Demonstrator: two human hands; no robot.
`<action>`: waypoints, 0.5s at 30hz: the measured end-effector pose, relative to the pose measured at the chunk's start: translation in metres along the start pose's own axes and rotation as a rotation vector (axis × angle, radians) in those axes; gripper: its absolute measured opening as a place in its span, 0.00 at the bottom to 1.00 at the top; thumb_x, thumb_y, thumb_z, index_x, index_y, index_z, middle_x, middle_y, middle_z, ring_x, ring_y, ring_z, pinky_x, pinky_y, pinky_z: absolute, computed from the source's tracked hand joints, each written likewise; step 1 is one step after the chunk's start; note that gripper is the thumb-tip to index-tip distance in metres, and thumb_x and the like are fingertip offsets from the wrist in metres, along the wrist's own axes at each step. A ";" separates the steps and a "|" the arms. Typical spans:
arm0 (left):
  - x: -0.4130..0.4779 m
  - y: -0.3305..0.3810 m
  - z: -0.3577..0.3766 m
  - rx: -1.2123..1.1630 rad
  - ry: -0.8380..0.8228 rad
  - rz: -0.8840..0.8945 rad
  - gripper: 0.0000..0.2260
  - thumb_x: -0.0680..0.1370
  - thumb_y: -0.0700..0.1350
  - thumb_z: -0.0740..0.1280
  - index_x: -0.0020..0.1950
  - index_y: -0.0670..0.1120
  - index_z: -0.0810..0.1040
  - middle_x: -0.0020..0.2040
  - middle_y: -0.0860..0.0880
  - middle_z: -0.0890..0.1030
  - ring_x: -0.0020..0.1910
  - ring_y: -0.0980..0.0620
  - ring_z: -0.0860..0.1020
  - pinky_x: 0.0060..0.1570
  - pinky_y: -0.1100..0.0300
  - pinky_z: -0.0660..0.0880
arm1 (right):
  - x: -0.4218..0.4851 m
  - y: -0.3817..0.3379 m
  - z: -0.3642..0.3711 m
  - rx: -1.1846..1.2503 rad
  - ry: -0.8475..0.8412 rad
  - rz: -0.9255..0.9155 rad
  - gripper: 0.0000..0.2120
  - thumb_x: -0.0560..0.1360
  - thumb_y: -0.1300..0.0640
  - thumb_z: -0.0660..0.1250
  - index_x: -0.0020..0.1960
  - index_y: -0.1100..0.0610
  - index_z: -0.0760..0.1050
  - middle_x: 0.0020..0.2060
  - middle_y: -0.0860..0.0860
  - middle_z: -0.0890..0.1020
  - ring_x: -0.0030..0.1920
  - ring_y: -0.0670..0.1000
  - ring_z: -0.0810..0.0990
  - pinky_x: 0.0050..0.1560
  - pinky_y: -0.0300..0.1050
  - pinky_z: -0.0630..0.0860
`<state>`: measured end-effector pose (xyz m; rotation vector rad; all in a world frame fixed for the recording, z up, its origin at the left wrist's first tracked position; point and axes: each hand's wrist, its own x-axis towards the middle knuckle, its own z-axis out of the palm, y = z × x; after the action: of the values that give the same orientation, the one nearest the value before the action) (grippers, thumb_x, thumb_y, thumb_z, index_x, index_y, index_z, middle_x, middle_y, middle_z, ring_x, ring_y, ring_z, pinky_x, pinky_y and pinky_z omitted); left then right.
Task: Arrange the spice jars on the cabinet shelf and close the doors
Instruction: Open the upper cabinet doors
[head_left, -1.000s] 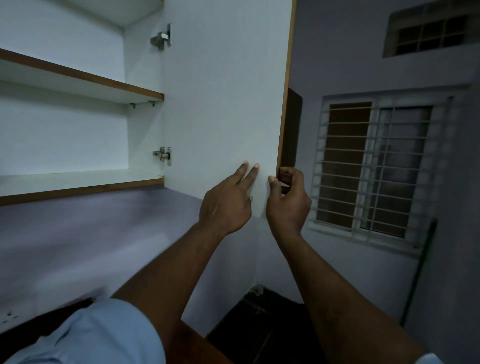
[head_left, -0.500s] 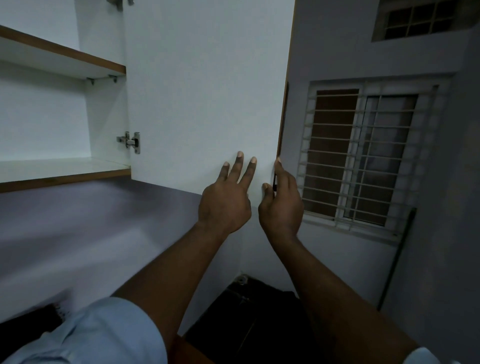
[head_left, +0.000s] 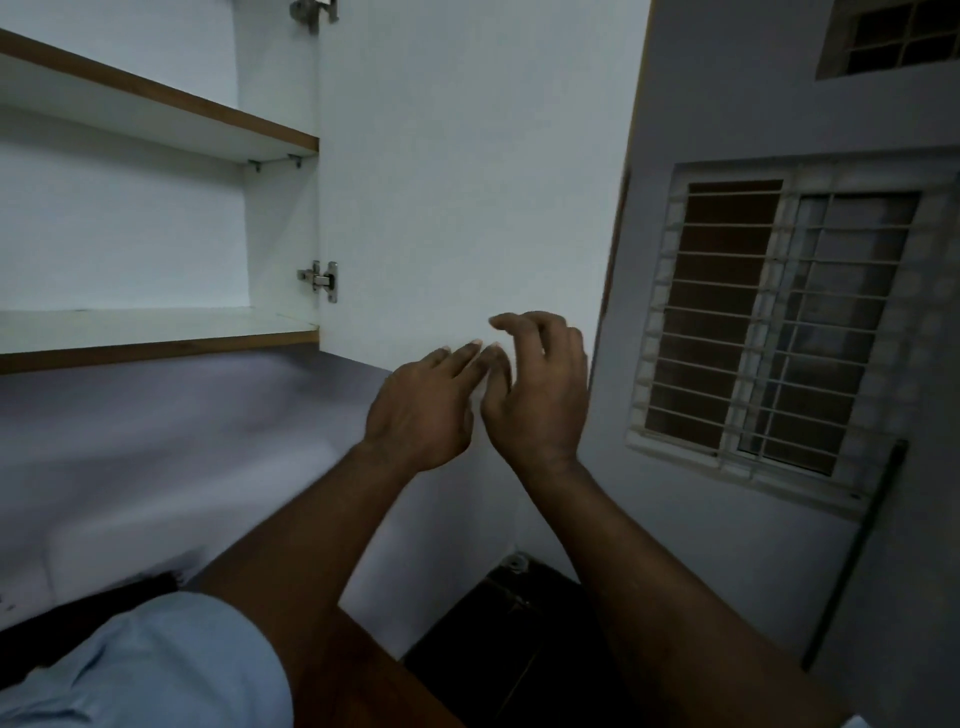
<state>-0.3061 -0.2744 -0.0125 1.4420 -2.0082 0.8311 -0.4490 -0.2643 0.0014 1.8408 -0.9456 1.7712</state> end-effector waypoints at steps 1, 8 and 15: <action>-0.007 -0.010 -0.004 0.022 -0.039 -0.032 0.28 0.78 0.48 0.65 0.78 0.49 0.65 0.75 0.47 0.72 0.68 0.43 0.75 0.56 0.47 0.78 | -0.001 -0.010 0.005 0.051 -0.036 -0.006 0.14 0.76 0.62 0.70 0.61 0.54 0.80 0.56 0.52 0.80 0.55 0.52 0.77 0.51 0.50 0.77; -0.074 -0.104 -0.062 0.319 -0.161 -0.360 0.24 0.77 0.49 0.65 0.74 0.48 0.73 0.66 0.46 0.80 0.65 0.42 0.77 0.66 0.45 0.70 | -0.013 -0.083 0.067 0.344 -0.398 -0.036 0.15 0.76 0.56 0.70 0.63 0.54 0.78 0.58 0.50 0.80 0.57 0.53 0.77 0.54 0.52 0.78; -0.170 -0.192 -0.158 0.745 -0.395 -0.594 0.14 0.74 0.49 0.63 0.57 0.51 0.82 0.55 0.51 0.83 0.65 0.42 0.71 0.68 0.35 0.60 | -0.036 -0.197 0.145 0.611 -0.773 -0.071 0.23 0.75 0.49 0.72 0.68 0.51 0.73 0.62 0.47 0.80 0.62 0.51 0.77 0.57 0.49 0.77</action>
<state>-0.0635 -0.0972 0.0055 2.6210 -1.3783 1.1292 -0.2052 -0.2256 -0.0178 3.0238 -0.5664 1.3830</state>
